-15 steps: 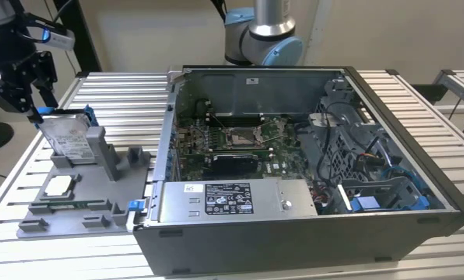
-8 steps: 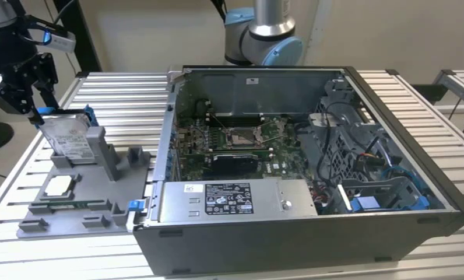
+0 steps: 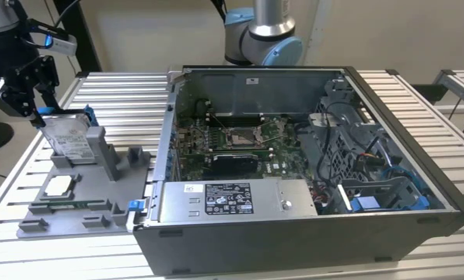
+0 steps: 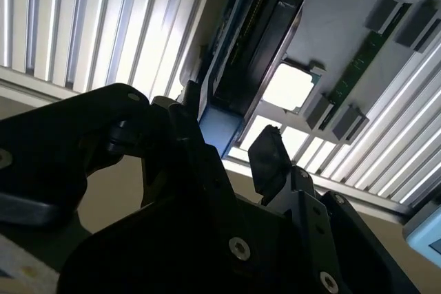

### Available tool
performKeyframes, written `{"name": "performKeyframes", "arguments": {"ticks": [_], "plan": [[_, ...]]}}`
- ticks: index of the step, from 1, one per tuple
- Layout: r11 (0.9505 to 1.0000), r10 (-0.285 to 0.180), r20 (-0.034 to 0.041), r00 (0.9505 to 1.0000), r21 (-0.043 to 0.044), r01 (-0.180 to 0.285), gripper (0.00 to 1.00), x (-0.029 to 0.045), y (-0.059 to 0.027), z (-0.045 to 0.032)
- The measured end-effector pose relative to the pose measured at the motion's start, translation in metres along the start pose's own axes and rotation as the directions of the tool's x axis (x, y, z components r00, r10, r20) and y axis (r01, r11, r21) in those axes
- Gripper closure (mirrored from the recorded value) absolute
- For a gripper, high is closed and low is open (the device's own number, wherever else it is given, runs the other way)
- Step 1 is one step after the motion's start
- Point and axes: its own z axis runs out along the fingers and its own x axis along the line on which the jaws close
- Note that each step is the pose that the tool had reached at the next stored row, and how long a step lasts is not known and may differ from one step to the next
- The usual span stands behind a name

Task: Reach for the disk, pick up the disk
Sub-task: 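Pick up the disk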

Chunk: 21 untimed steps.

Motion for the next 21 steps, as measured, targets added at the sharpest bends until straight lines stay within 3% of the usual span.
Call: {"name": "performKeyframes", "arguments": {"ticks": [21], "plan": [[1.0000,0.000,0.0000,1.0000,0.0000,0.000,0.00,0.0000,-0.0002,0.0115]]}}
